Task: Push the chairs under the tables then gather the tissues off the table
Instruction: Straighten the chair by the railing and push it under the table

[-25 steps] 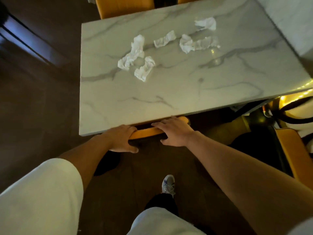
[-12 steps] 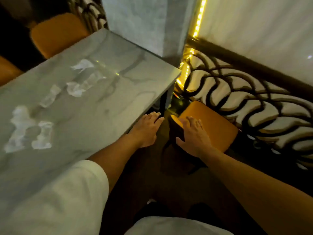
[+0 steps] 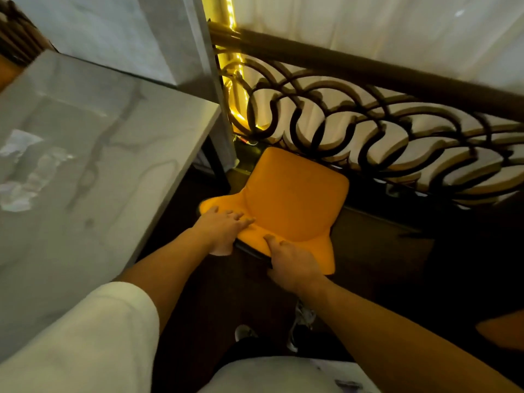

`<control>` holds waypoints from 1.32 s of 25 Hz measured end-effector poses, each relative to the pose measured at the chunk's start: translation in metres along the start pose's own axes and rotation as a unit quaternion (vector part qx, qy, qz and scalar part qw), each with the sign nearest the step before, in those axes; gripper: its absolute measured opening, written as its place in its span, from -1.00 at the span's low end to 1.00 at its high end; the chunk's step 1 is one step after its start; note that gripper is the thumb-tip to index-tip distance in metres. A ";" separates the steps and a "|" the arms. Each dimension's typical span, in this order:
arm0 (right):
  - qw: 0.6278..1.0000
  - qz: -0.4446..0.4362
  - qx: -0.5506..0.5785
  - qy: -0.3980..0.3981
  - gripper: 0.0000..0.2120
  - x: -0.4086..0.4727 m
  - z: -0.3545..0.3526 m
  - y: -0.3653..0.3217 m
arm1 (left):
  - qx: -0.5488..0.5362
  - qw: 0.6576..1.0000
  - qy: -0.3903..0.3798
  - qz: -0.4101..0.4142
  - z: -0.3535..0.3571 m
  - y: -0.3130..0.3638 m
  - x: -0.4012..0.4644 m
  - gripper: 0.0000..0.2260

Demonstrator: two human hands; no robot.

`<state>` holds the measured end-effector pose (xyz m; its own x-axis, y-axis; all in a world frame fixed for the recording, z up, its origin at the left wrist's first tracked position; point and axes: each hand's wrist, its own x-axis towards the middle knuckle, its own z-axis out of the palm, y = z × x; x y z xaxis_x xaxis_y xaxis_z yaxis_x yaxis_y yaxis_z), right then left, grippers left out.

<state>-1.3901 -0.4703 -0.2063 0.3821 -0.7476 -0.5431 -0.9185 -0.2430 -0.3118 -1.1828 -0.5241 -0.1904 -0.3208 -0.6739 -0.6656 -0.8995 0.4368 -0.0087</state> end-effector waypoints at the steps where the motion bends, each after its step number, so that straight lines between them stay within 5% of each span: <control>1: 1.000 -0.010 -0.001 -0.002 -0.26 0.000 0.001 -0.001 | 0.003 1.000 0.004 0.001 0.001 -0.001 -0.002 -0.20; 21: 0.999 -0.027 -0.027 0.016 -0.38 -0.020 -0.003 0.000 | -0.052 0.995 0.068 -0.053 0.015 0.025 -0.021 -0.43; 27: 0.987 -0.141 -0.079 -0.022 -0.48 -0.039 0.012 0.020 | -0.149 0.974 0.090 -0.144 0.059 0.074 -0.065 -0.60; 33: 0.941 -0.296 -0.150 -0.065 -0.50 -0.061 0.014 0.062 | -0.225 0.923 0.076 -0.302 0.081 0.170 -0.095 -0.45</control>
<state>-1.4687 -0.4311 -0.2037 0.8266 -0.3499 -0.4408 -0.5214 -0.7708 -0.3661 -1.2816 -0.3378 -0.1891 0.2732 -0.8046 -0.5272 -0.9490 -0.3150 -0.0110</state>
